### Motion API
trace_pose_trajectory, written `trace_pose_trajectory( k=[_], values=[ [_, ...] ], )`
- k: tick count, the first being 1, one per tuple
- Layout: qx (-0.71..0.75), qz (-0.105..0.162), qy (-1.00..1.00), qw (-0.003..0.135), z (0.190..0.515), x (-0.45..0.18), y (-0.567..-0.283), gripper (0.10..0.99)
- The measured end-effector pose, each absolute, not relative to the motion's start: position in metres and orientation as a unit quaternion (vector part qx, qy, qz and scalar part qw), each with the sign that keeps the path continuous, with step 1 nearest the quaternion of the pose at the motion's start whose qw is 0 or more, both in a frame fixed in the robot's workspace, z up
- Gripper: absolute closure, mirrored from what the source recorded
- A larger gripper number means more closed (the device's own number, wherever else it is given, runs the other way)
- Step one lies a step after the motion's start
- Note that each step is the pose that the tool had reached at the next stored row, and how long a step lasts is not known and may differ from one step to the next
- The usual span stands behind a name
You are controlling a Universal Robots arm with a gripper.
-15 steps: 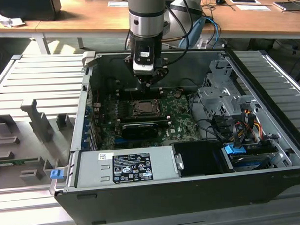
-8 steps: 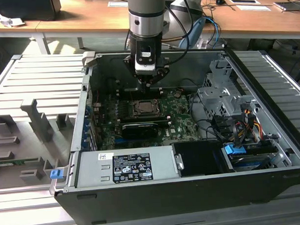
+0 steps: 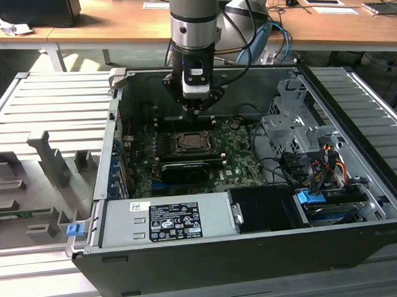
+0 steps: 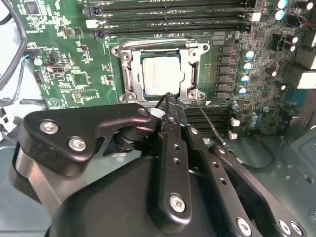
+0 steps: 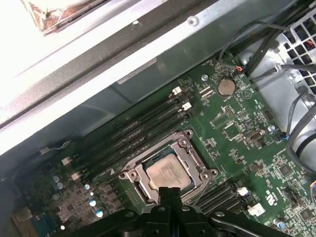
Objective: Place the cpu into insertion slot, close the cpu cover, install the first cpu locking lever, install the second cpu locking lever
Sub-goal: 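Install the first cpu locking lever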
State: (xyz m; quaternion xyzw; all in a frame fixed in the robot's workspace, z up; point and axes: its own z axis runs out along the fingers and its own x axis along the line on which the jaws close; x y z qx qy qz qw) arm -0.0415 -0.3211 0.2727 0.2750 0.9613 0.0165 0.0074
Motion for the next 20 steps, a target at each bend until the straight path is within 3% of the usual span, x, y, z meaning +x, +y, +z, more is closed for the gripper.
trace_pose_trajectory(
  k=[20],
  values=[
    [0.079, 0.018, 0.997, 0.004, 0.2727, -0.0415, -0.3211, 0.98]
  ],
)
